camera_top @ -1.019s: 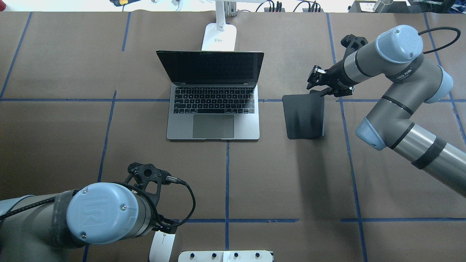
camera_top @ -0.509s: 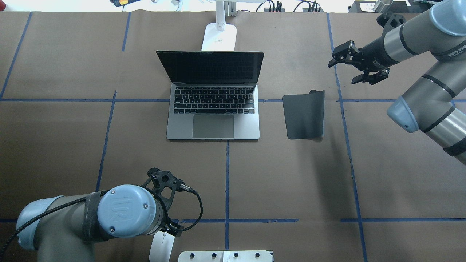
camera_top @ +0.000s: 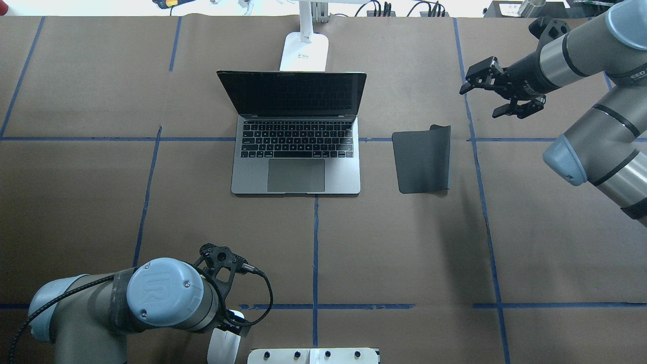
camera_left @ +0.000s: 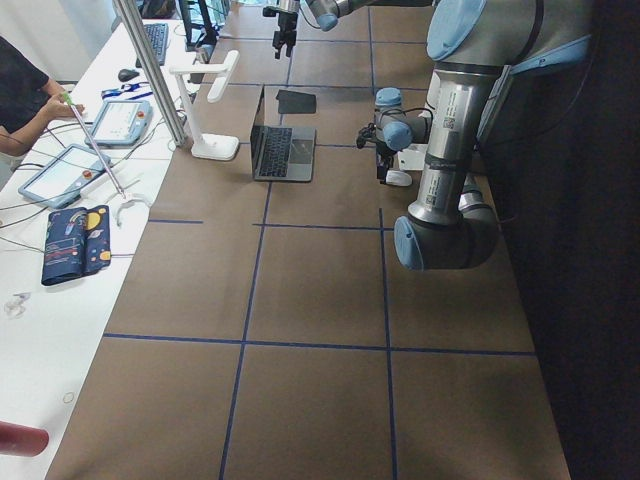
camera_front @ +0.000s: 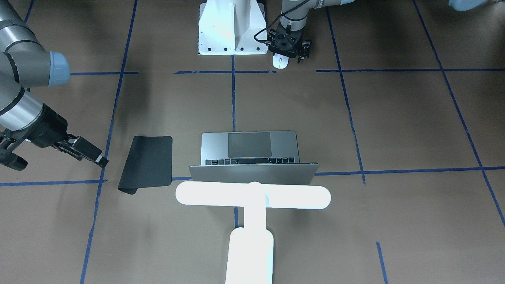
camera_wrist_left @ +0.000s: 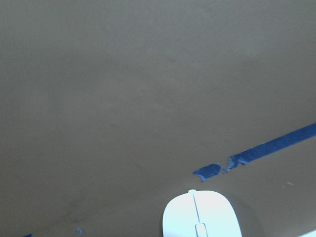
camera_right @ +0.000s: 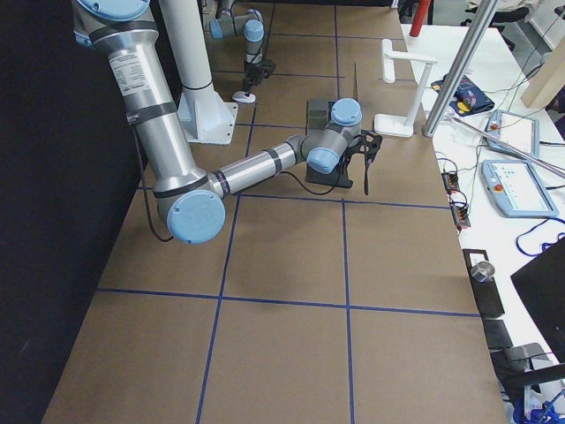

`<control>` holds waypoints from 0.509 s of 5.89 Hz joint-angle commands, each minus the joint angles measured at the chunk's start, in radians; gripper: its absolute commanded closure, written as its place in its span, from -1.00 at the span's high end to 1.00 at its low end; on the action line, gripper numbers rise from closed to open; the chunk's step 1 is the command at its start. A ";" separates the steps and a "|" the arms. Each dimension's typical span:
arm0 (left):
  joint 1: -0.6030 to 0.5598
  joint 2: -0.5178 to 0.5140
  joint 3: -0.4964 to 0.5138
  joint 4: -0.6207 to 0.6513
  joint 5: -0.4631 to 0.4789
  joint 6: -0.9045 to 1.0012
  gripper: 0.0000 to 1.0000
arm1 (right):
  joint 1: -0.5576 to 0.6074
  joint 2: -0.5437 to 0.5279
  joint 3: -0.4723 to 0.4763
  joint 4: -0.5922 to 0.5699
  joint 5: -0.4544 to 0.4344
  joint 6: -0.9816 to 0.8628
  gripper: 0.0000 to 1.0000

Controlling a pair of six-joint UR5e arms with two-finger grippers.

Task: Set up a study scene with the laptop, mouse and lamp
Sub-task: 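Release the mouse pad with the right gripper while the left grasps the white mouse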

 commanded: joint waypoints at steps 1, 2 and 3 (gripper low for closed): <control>0.003 0.003 0.027 -0.077 -0.001 -0.081 1.00 | -0.002 -0.002 0.008 0.000 0.000 0.001 1.00; 0.015 0.003 0.035 -0.096 -0.001 -0.102 1.00 | -0.003 -0.002 0.008 0.000 0.000 0.001 1.00; 0.017 0.003 0.040 -0.096 -0.002 -0.103 1.00 | -0.003 -0.004 0.008 -0.001 0.000 0.001 1.00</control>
